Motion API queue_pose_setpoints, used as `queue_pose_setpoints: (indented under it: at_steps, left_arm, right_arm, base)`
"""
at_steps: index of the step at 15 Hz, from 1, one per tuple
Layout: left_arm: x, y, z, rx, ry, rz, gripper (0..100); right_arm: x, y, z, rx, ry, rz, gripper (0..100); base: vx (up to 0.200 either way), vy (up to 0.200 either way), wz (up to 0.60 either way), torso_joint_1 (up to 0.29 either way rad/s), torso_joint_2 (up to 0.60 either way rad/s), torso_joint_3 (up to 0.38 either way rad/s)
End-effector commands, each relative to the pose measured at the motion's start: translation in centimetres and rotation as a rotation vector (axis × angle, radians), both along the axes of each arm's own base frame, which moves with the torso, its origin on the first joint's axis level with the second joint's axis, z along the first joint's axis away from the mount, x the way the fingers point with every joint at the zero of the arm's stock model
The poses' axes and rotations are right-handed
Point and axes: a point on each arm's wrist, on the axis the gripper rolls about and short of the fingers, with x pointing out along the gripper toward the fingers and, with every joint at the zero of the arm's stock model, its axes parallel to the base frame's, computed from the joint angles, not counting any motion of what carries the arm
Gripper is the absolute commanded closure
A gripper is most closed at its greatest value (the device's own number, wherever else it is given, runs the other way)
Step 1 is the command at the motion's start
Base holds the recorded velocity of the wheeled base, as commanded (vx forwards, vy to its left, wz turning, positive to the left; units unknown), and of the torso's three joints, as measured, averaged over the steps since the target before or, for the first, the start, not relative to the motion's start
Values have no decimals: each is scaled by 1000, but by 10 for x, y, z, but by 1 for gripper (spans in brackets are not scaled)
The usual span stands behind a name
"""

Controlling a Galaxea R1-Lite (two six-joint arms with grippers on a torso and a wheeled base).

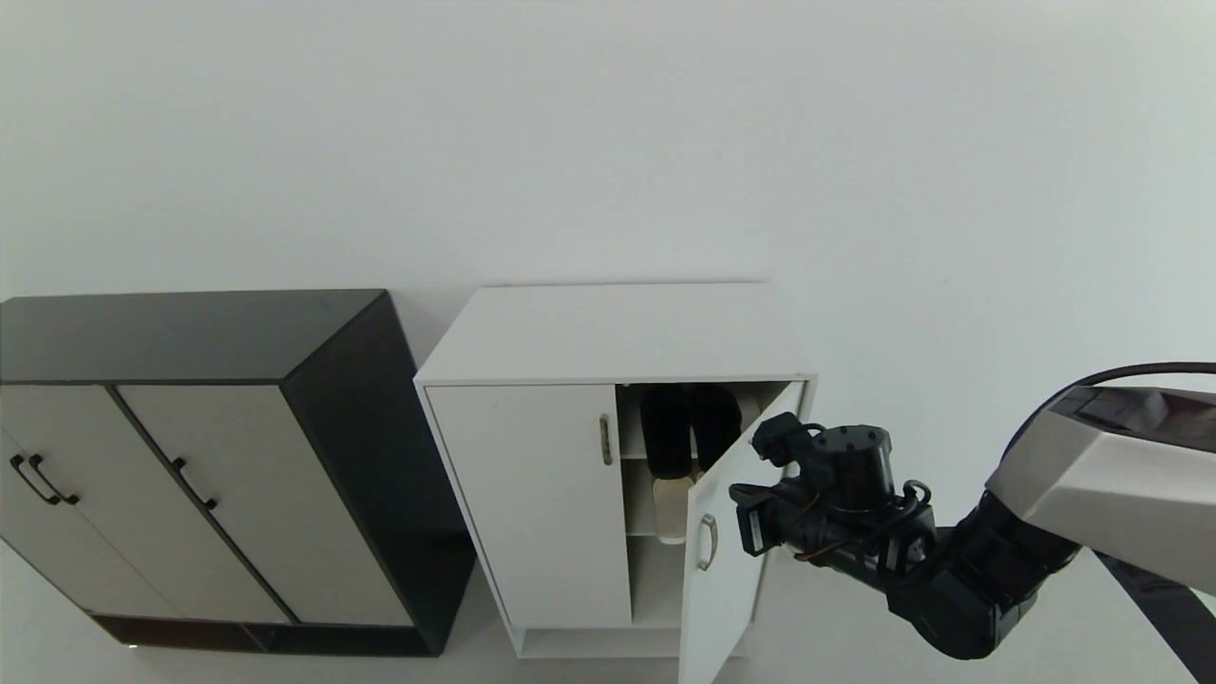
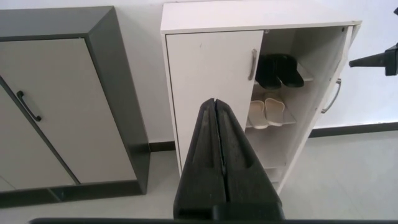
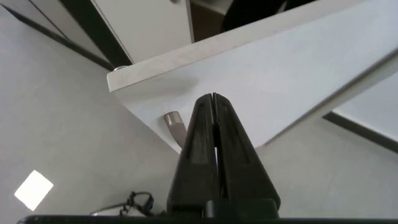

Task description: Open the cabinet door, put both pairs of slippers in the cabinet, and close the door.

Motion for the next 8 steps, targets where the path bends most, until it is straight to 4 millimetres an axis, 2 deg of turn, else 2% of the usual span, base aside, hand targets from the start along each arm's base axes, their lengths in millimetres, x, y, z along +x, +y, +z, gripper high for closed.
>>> queue_pose_setpoints:
  at_steps: [1,4,5,8]
  left_arm:
    - [0,0,0,0,0,0,100]
    - [0,0,0,0,0,0,100]
    - [0,0,0,0,0,0,100]
    - [0,0,0,2,0,-1,100]
  right_arm:
    - [1,3,-9,-1,4,4,100]
    - [-4,1,-10,51,-53,41,100]
    - [-12,-4,-11,69,-32,123,100]
    - [-16,-11,-16,79,12,193,100]
  base:
    - [0,0,0,0,0,0]
    - [0,0,0,0,0,0]
    - [0,0,0,0,0,0]
    - [200,0,0,-6,2,7]
